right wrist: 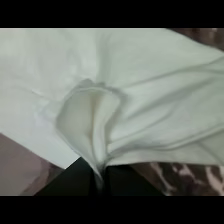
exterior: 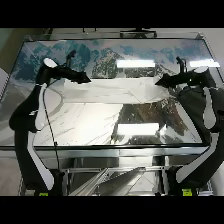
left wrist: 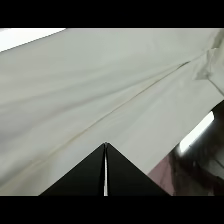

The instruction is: Fold the shirts.

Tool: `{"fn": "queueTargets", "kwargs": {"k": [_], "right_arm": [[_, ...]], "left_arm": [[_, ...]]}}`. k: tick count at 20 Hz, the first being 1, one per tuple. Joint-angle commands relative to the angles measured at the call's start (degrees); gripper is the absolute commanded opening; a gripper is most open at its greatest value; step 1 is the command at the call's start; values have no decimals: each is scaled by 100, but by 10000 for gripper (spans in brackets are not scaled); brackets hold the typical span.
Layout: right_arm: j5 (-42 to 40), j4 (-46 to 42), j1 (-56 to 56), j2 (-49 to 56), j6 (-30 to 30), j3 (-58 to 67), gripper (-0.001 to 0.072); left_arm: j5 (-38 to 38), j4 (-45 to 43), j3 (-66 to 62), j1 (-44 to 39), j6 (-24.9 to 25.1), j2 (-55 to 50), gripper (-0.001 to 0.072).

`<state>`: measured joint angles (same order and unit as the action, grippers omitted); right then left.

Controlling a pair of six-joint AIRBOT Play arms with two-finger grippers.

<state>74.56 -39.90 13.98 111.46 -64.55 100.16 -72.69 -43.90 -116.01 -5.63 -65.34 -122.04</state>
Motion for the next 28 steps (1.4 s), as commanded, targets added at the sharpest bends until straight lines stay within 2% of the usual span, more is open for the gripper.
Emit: {"fn": "queueTargets", "kwargs": {"k": [1, 6, 11, 13, 17, 20, 23, 27, 28], "right_arm": [[544, 181, -356, -291, -658, 896, 19], [540, 1014, -1342, -402, -1145, 1464, 19], [214, 1016, -2293, -385, -1353, 1464, 20], [52, 1016, -2503, -382, -1443, 1464, 19], [-396, 1051, -2787, -382, -1506, 1464, 19], [-1095, 1346, -3115, -382, -1499, 1464, 19], [-2157, 1346, -3720, -229, -1495, 1467, 19], [-3963, 1440, -4686, 651, -1351, 1467, 22], [-4516, 1834, -4946, 935, -966, 1467, 128]], "left_arm": [[861, 17, -2, -922, -295, -345, -1], [1998, -227, -2, -1965, -356, -535, 0], [1650, -457, -4, -2004, -466, -627, -1], [1163, -452, -2, -1757, -485, -409, -2], [-389, -457, -2, -876, -483, 529, -2], [-1102, -457, -2, -42, -796, 1392, -3], [-1019, -437, 256, 811, -1067, 2343, -2], [-957, -400, 732, 1676, -1054, 3053, 0], [-1005, -398, 852, 1838, -1019, 3132, 0]]}}
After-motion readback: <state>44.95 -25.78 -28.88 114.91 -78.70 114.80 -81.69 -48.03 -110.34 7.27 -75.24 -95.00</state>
